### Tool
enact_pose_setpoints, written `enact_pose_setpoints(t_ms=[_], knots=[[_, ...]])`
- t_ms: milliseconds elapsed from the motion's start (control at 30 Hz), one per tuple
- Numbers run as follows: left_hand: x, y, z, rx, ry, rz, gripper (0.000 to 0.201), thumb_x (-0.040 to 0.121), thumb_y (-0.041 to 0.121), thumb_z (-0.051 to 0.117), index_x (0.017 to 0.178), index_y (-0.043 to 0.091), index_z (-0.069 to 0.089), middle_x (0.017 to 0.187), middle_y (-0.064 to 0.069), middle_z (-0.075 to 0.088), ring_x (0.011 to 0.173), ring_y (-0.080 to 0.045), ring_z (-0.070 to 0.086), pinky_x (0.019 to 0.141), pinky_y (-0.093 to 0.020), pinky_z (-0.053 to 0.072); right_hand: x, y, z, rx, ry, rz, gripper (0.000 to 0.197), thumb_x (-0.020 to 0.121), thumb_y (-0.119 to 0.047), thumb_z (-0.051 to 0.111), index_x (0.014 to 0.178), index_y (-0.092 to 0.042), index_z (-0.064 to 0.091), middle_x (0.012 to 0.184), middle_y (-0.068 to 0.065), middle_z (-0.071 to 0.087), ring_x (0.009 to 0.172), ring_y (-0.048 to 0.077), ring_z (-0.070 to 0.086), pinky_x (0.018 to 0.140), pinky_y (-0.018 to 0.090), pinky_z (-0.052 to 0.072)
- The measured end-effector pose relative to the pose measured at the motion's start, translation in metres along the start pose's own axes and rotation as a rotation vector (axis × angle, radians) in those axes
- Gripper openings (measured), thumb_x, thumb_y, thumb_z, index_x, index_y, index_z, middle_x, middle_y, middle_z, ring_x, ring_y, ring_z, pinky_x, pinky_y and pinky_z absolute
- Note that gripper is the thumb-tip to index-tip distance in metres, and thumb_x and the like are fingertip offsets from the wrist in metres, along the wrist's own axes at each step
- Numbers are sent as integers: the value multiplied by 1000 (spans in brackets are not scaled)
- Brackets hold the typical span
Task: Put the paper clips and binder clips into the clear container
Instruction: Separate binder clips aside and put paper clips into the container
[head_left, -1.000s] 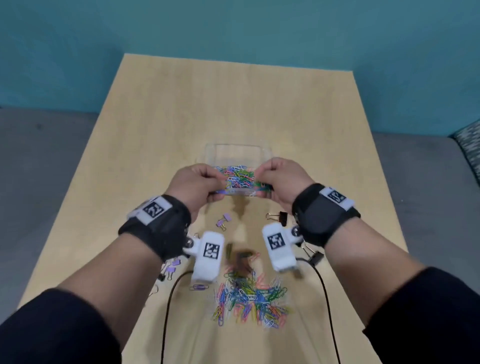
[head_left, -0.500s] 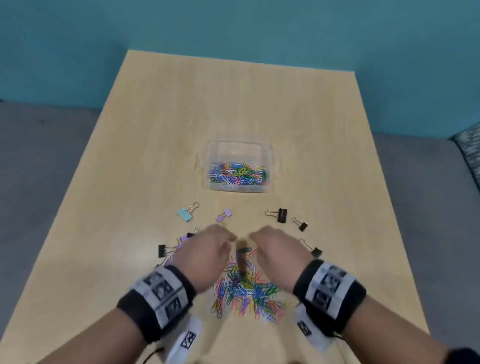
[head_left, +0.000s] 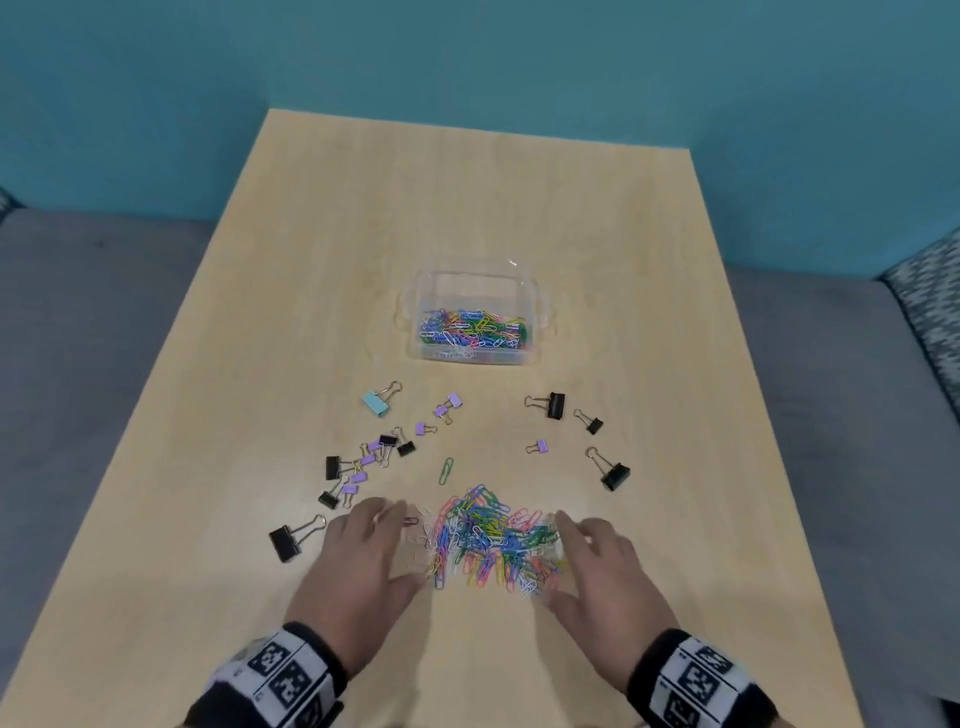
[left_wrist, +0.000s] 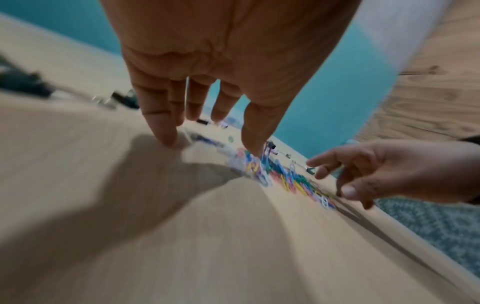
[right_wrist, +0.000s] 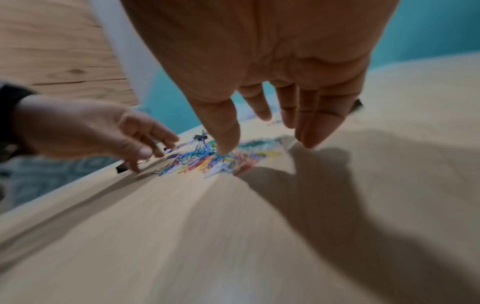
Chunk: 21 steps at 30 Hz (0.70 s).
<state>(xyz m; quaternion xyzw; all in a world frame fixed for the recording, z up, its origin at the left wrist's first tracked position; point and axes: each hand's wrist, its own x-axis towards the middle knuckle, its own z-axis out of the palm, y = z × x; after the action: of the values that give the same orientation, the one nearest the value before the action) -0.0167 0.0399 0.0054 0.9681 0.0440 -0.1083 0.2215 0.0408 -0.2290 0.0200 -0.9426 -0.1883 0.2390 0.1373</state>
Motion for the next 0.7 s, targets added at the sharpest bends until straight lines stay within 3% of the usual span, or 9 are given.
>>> enact_pose_setpoints(t_ms=[67,167,300,433,600,700], knots=[[-5,5,11,-15,-34,-17,82,65,44,76,135,21,43,135,-7,44,113,-27,37,96,-39,42,-5,-6,6,53,-66,77,84,79,-46,61,145,-33,12,129,-3,29,113,23,36,94,29,39],[7,20,24,16,-18,65,88,63,37,79,139,23,37,142,-10,40,117,-25,31,98,-39,42,8,-27,14,68,-26,33,81,77,-37,64,143,-37,16,128,-2,29,111,23,34,94,30,40],[28,37,32,33,27,101,73,66,28,81,131,19,50,133,-11,50,112,-25,34,92,-37,46,33,-46,18,35,46,-6,60,86,-28,59,140,-26,33,127,4,35,109,26,36,95,33,39],[37,48,32,62,10,98,49,74,16,72,120,22,55,114,-2,53,99,-25,44,80,-33,50,50,-53,14,-5,57,-15,38,89,-14,50,127,-18,43,122,6,39,104,27,39,83,31,40],[43,49,29,109,-19,84,32,73,-2,56,94,21,55,97,0,46,84,-19,36,65,-30,41,55,-52,6,-93,-10,-57,39,80,3,45,115,-14,45,117,9,41,99,29,42,73,33,37],[45,50,26,111,-38,82,34,73,-6,46,95,18,53,97,-2,45,80,-17,27,65,-30,36,53,-53,1,-113,-32,-76,41,76,6,43,112,-15,45,115,9,42,98,29,43,72,33,37]])
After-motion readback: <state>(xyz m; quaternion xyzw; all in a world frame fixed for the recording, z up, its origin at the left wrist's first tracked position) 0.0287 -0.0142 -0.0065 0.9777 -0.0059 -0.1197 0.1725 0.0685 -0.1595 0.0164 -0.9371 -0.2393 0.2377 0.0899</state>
